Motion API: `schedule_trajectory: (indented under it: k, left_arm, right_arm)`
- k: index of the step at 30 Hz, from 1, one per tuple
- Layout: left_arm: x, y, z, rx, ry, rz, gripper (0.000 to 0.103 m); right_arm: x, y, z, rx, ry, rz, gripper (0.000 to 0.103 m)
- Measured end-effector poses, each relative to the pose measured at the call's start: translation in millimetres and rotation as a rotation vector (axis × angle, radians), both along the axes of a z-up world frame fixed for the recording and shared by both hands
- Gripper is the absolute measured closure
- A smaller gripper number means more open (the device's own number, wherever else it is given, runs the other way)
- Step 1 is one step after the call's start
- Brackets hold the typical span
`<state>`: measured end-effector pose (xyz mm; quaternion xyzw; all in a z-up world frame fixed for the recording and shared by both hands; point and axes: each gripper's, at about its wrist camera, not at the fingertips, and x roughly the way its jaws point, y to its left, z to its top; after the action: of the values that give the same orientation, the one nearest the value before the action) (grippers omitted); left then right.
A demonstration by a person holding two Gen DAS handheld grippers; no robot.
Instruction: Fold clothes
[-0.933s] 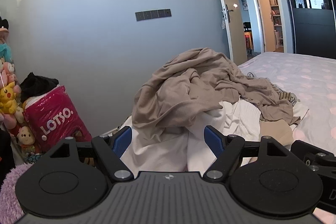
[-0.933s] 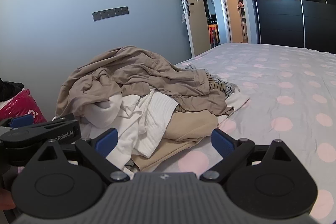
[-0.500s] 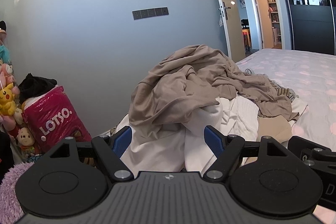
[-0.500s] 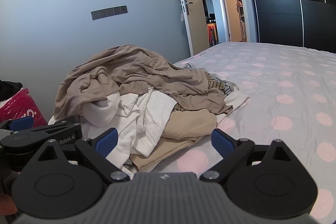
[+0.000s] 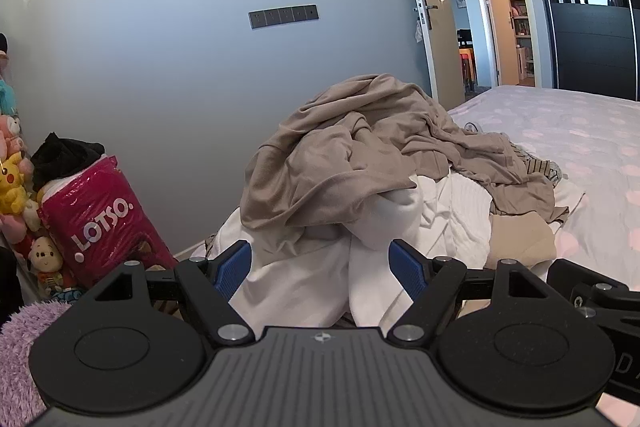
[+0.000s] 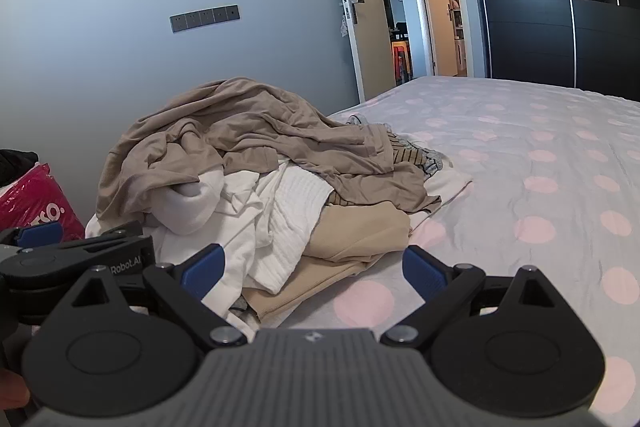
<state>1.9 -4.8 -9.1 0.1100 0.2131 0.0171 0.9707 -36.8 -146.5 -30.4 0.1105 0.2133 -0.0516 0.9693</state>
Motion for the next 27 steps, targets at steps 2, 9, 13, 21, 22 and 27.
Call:
schedule_trajectory:
  k: [2, 9, 13, 21, 22, 27]
  left_arm:
    - [0.2, -0.2, -0.7, 0.002, 0.001, 0.000, 0.028]
    - [1.2, 1.2, -3.1, 0.001, 0.012, 0.004, 0.028]
    - [1.1, 1.4, -3.4, 0.000, 0.014, 0.004, 0.028]
    - [0.9, 2.2, -3.9, 0.000, 0.016, 0.010, 0.028]
    - [0.8, 2.3, -3.9, 0.000, 0.016, 0.011, 0.028]
    - [1.2, 2.2, -4.4, 0.000, 0.020, 0.013, 0.028]
  right_arm:
    - [0.2, -0.3, -0.5, 0.002, 0.000, 0.000, 0.006]
    - [0.2, 1.0, -2.1, 0.001, 0.007, 0.002, 0.006]
    - [2.0, 2.4, -1.1, -0.002, 0.010, 0.001, 0.006]
    - [2.4, 3.6, -1.6, -0.004, 0.012, 0.002, 0.006]
    - [2.3, 3.5, -1.6, -0.004, 0.012, 0.002, 0.006]
    - [2.3, 3.6, -1.7, -0.003, 0.014, 0.002, 0.006]
